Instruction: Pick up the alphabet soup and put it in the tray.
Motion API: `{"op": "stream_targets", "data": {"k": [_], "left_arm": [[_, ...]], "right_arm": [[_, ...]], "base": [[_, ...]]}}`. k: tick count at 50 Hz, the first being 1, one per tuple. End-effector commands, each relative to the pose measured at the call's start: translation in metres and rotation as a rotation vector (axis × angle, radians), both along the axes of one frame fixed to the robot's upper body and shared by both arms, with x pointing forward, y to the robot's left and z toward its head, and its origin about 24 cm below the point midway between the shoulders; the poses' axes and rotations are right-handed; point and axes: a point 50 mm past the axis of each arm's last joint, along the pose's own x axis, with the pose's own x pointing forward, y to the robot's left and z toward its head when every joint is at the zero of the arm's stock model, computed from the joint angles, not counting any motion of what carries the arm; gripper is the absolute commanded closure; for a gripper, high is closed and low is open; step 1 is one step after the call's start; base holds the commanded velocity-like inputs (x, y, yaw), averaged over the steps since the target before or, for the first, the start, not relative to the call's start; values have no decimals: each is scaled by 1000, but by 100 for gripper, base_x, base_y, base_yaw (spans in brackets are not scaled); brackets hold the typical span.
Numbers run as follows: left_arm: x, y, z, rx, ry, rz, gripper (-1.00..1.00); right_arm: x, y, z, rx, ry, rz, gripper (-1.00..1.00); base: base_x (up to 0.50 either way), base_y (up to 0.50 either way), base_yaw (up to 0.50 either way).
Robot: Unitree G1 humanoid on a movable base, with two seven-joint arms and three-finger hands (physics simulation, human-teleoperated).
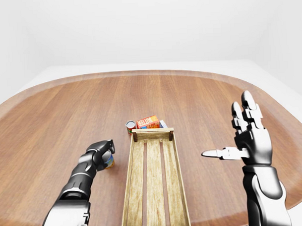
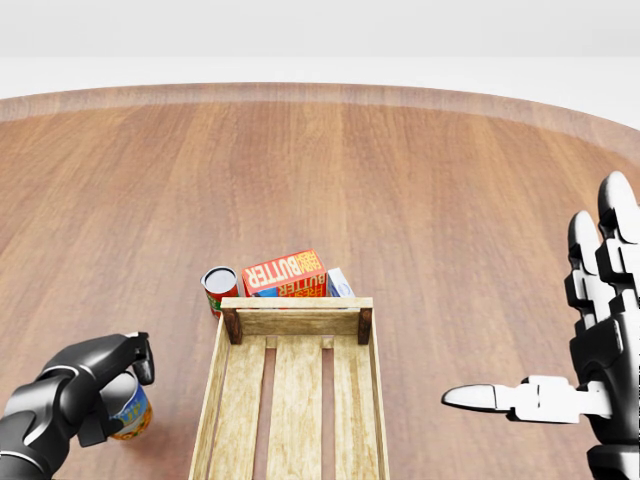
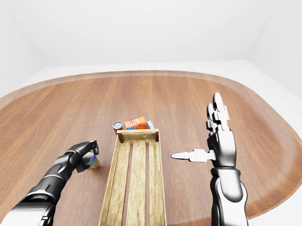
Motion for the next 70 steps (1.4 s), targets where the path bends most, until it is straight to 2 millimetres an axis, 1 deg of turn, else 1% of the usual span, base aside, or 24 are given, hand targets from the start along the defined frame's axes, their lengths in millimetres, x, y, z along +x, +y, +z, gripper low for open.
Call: {"op": "stream_targets", "data": {"k": [1,2,3,8,10,12,15,18,20,22,25,29,31,32,35,38,43,46,51,55,57,58,64,70], "left_arm": [[15,24,45,-2,-152,34,92],[16,24,52,-11,-169,26,92],[18,25,65,-25,-203,28,93],[15,23,94,-53,-266,6,92],[10,15,114,-60,-315,-27,92],[6,8,125,-54,-341,-54,92],[1,-3,138,-61,-365,-100,92],[-5,-21,142,-29,-384,-169,92],[-9,-32,147,-45,-387,-211,92],[-8,-44,154,-68,-397,-237,92],[-5,-58,152,-55,-403,-281,92],[-10,-83,155,-91,-414,-387,92],[-13,-90,154,-101,-411,-407,92],[-14,-97,153,-96,-407,-426,92],[-12,-105,151,-98,-402,-437,92],[-18,-117,139,-86,-363,-461,92],[-15,-131,132,-55,-346,-481,93],[-14,-138,133,-52,-344,-494,92],[-17,-150,126,-57,-309,-523,93],[-19,-156,111,-23,-276,-532,93],[-18,-158,109,-24,-271,-532,93],[-17,-161,102,-12,-264,-533,93],[-11,-168,81,4,-227,-536,93],[-9,-172,81,-8,-228,-542,93]], "right_arm": [[2,1,-3,4,12,7,-100],[2,2,-3,4,14,8,-100],[1,3,-2,5,9,14,-100],[1,3,0,2,-1,12,-100],[2,3,0,6,0,13,-100],[3,5,-1,8,1,16,-100],[3,7,0,8,-2,20,-100],[3,8,2,10,-13,28,-100],[3,8,2,11,-15,27,-100],[3,8,1,14,-8,29,-100],[2,8,3,13,-19,30,-100],[0,9,6,5,-31,28,-100],[0,9,7,8,-33,31,-100],[1,8,5,15,-28,32,-100],[3,8,2,15,-16,34,-100],[2,9,5,11,-29,38,-100],[3,10,4,11,-23,40,-100],[2,10,4,11,-23,40,-100],[2,9,3,16,-16,35,-100],[3,9,1,16,-9,34,-100],[3,9,1,17,-9,34,-100],[3,9,0,20,-8,33,-100],[2,9,2,18,-12,29,-100],[2,9,-2,24,5,32,-100]], "base": [[0,0,0],[0,0,0],[0,0,0],[0,0,0],[0,0,0],[0,0,0],[0,0,0],[0,0,0],[0,0,0],[0,0,0],[0,0,0],[0,0,0],[0,0,0],[0,0,0],[0,0,0],[0,0,0],[0,0,0],[0,0,0],[0,0,0],[0,0,0],[0,0,0],[0,0,0],[0,0,0],[0,0,0]]}}
